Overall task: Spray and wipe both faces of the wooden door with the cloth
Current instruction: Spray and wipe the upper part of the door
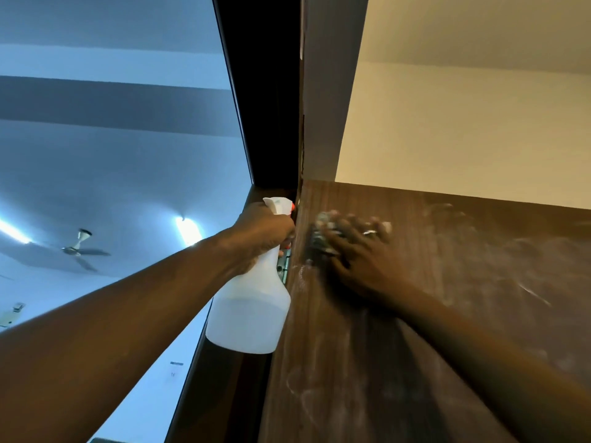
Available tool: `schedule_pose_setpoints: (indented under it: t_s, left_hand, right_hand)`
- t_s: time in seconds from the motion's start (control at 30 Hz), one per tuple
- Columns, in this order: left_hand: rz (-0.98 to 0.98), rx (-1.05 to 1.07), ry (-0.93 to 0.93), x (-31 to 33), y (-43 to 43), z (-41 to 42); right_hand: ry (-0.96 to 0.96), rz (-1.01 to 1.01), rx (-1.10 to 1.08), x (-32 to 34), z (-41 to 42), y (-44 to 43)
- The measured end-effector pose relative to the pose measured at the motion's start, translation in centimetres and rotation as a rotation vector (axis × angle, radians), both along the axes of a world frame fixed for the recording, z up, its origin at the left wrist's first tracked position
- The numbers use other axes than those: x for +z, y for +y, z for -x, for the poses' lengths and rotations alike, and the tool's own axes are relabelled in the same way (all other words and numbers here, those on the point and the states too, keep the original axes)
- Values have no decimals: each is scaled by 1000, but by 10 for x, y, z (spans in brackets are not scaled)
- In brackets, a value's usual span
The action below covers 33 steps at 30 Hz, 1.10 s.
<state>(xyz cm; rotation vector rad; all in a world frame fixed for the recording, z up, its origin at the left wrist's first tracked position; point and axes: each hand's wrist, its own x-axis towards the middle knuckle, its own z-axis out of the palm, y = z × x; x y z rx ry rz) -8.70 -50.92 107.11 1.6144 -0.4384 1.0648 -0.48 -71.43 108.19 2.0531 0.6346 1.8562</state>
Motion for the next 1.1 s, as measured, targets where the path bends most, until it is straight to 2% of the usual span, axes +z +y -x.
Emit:
schedule_pose_setpoints:
  t_s: [0.07, 0.13, 0.2, 0.27, 0.37, 0.47, 0.53, 0.6, 0.67, 0.7, 0.77, 0.83, 0.93, 1.03, 1.1]
  left_hand:
    - [10, 5, 14, -2, -1, -3]
    - [12, 10, 12, 0, -1, -4]
    - [7, 16, 1, 5, -1, -5]
    - [4, 23, -5, 10, -3, -6]
    - [-11, 56, 6, 15, -12, -7]
    - [-41, 66, 20, 11, -25, -8]
    - [-52, 70, 5, 7, -34, -10]
    - [-62, 73, -12, 7, -43, -11]
    - [-80, 103, -26, 8, -51, -12]
    - [-83, 106, -26, 9, -55, -12]
    - [-83, 87, -16, 12, -59, -14]
    - [-83, 37, 9, 14, -59, -15]
    - [-70, 8, 70, 16, -59, -17]
    - [-68, -24, 103, 16, -64, -12]
    - [-90, -6, 90, 16, -70, -5]
  right_hand:
    - [-31, -178, -56, 25, 2, -40]
    - [15, -380, -86, 65, 3, -57]
    - [8, -423, -66, 98, 6, -38]
    - [-20, -347, -16, 112, 4, 2]
    - [-27, -137, 2, 88, 0, 43]
    - [-32, 27, -4, 28, -3, 11]
    - [-39, 44, -37, -6, -4, -45]
    - [-73, -93, -78, -6, -3, -113]
    - [-16, -348, -104, 18, 2, -164]
    - [44, -454, -112, 35, 4, -176]
    - [82, -541, -100, 66, 4, -172]
    - [63, -505, -86, 92, 2, -142]
    - [39, -339, -66, 104, 3, -79]
    - [-23, -129, -78, 79, -1, -34]
    - [-34, -2, -67, 45, -5, -40]
